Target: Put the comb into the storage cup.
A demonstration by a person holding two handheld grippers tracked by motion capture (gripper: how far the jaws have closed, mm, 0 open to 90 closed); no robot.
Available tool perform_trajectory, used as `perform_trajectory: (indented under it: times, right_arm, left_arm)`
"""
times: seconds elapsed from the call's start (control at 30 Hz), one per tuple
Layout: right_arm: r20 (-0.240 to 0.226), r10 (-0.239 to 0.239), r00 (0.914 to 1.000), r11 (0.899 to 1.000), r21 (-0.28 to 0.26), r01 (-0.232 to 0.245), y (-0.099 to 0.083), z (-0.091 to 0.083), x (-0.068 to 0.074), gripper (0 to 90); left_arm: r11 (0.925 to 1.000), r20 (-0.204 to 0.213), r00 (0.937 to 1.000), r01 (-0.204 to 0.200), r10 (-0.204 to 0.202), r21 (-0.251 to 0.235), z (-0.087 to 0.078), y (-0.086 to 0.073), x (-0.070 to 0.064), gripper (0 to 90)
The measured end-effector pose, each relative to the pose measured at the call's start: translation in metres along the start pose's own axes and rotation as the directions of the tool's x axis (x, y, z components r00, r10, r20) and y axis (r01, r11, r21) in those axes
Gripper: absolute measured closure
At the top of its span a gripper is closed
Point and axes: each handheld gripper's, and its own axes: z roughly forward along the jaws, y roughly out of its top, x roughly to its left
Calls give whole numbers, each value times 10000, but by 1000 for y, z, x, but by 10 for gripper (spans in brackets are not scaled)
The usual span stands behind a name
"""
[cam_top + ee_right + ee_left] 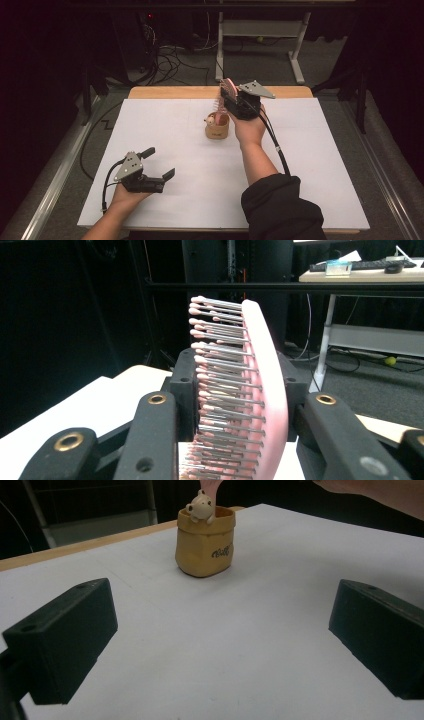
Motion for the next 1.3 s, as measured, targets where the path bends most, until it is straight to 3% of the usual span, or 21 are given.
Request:
perform_trajectory:
  times: [1.3]
  right_arm:
    - [-49, 1, 10000, 9996, 274, 0, 0, -2, -8, 558]
  left_arm:
    - [10000, -67, 10000, 40, -41, -35, -3, 0, 2, 0]
